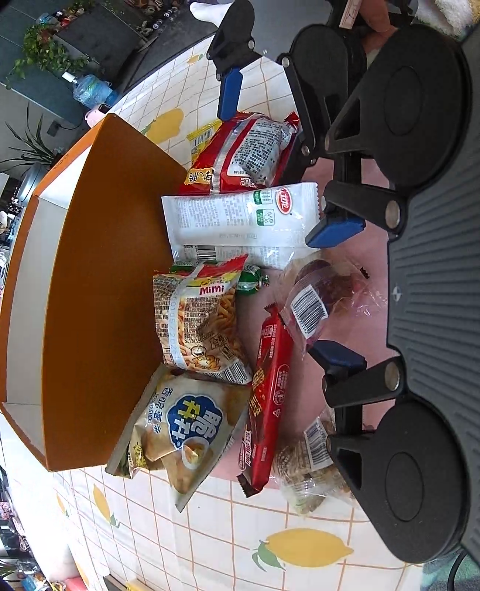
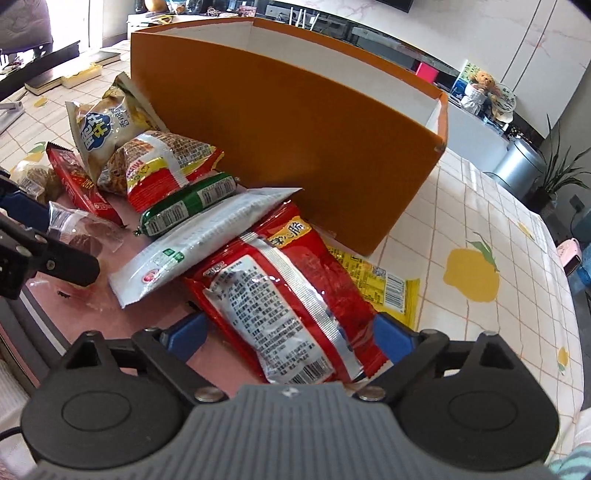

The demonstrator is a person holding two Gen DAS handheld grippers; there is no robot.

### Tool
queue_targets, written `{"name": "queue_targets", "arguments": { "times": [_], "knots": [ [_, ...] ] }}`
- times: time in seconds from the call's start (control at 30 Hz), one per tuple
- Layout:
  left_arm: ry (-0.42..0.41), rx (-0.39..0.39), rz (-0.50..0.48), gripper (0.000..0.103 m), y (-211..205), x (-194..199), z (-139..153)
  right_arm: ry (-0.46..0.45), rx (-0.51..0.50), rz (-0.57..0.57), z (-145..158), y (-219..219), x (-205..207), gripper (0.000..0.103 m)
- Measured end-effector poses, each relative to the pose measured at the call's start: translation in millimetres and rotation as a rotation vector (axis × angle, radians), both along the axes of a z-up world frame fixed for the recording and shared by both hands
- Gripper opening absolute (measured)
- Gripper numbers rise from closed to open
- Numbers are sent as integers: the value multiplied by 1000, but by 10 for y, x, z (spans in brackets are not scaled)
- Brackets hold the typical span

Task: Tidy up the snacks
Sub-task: 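Grasp the small wrapped meat snack with the left tool while the right tool grasps the red chip bag, then carry both snacks over the orange box and open both tools to drop them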

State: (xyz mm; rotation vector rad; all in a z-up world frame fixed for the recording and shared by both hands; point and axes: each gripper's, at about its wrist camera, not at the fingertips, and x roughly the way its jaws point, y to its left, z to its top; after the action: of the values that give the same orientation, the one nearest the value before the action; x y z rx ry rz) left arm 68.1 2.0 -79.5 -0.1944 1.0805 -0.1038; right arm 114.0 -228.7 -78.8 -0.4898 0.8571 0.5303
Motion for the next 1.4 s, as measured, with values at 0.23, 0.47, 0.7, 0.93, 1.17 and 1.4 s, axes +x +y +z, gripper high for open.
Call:
{"name": "queue_targets", "arguments": {
  "times": [0.23, 0.47, 0.7, 0.93, 1.17, 1.4],
  "knots": [
    [-7, -15, -19, 60, -25, 20, -10, 2, 59, 7, -72, 6, 61, 100],
    [-19, -31, -8, 52, 34, -11, 1, 21, 22, -24, -34, 69, -88, 90],
    [-44, -22, 2, 50, 71, -87, 72, 39, 8, -100, 133, 113, -321, 86],
    [-74, -28, 7, 50, 126, -227, 194, 36, 78, -164, 353, 160, -530, 82],
    [-100, -39, 29, 50, 201, -349, 294, 61, 148, -205, 514, 191, -616, 74],
    [-149, -44, 28, 50, 220, -437, 469, 41, 200, -234, 703, 178, -675, 73]
  ]
}}
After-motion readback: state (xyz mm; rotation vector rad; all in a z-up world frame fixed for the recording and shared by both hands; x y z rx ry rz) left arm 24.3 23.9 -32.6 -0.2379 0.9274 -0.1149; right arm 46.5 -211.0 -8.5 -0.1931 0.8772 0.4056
